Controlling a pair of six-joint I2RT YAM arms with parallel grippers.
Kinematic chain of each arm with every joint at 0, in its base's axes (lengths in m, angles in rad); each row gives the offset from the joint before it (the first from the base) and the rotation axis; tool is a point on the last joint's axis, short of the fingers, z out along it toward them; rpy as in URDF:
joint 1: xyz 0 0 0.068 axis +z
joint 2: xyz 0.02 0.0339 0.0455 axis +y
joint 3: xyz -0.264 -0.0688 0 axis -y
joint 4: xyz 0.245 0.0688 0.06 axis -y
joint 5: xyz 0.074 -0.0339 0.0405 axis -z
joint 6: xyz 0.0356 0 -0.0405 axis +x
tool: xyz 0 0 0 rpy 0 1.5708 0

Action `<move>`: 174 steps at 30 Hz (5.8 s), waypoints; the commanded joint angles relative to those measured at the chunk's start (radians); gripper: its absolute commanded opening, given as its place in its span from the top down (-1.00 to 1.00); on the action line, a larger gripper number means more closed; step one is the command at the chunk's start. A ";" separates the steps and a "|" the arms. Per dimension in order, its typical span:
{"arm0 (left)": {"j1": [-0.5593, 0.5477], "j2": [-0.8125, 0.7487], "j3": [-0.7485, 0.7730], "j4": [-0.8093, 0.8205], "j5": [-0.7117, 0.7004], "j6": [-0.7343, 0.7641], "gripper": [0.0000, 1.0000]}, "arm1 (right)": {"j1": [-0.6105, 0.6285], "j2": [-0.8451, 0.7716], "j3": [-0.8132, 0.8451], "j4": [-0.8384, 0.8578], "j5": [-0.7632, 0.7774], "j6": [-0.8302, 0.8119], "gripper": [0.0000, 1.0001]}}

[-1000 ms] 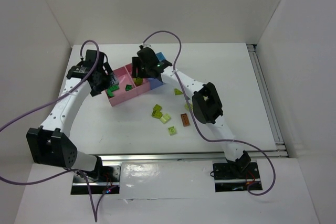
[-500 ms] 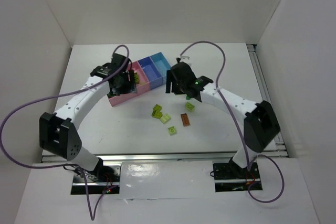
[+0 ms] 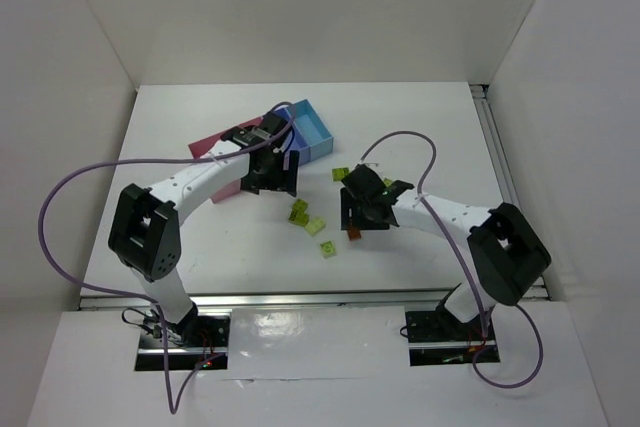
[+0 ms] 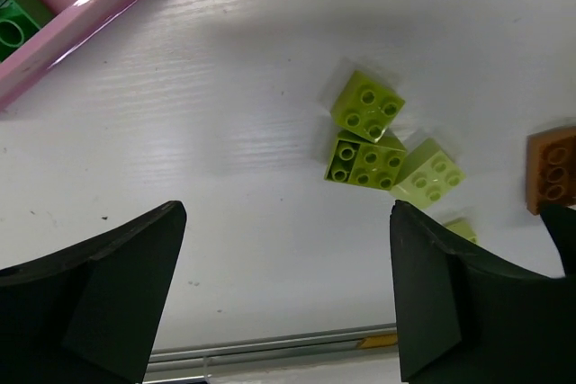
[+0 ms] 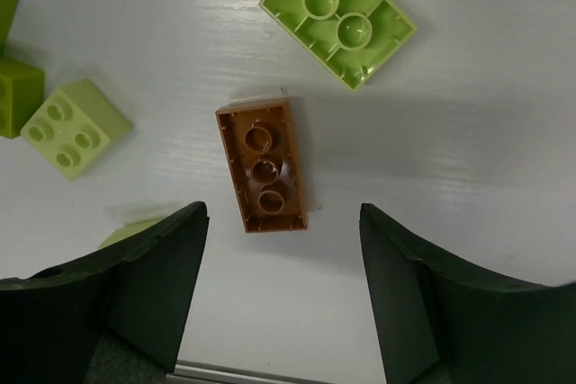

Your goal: Sort the legos into containers by color

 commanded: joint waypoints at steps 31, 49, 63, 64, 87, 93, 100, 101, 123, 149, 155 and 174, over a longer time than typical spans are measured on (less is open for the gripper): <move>-0.085 0.390 0.248 -0.039 0.022 0.120 0.22 | -0.143 -0.105 0.272 -0.040 0.070 -0.111 0.75; 0.089 0.079 0.175 -0.061 0.126 0.049 0.66 | -0.262 0.665 1.112 0.054 -0.313 -0.242 0.75; 0.247 0.319 0.539 -0.126 0.063 -0.023 0.53 | -0.251 0.899 1.430 -0.001 -0.342 -0.281 -0.18; 0.247 0.348 0.570 -0.145 0.063 -0.023 0.33 | -0.251 0.885 1.416 -0.001 -0.342 -0.281 -0.29; 0.074 0.096 0.325 -0.001 0.032 0.046 -0.75 | -0.283 0.331 0.534 0.071 -0.171 -0.252 -0.59; 0.074 0.094 0.293 -0.024 0.006 0.046 -0.75 | -0.283 0.399 0.537 0.008 -0.145 -0.232 -0.61; 0.112 0.085 0.314 -0.036 -0.012 0.046 -0.73 | -0.283 0.460 0.525 0.006 -0.105 -0.212 -0.37; 0.122 0.076 0.325 -0.048 -0.012 0.046 -0.73 | -0.283 0.460 0.525 0.006 -0.115 -0.212 -0.29; 0.367 -0.082 0.385 -0.079 0.127 0.015 -0.68 | -0.203 0.423 0.597 -0.046 -0.078 -0.212 0.57; 0.666 -0.256 0.204 -0.120 0.111 -0.172 -0.80 | 0.113 1.047 1.652 0.174 -0.348 -0.228 -0.37; 0.666 -0.246 0.193 -0.120 0.147 -0.153 -0.80 | 0.101 0.953 1.551 0.252 -0.313 -0.237 -0.62; 0.199 -0.168 0.018 -0.099 -0.044 -0.041 -0.71 | -0.117 0.141 0.307 0.099 0.046 -0.134 -0.38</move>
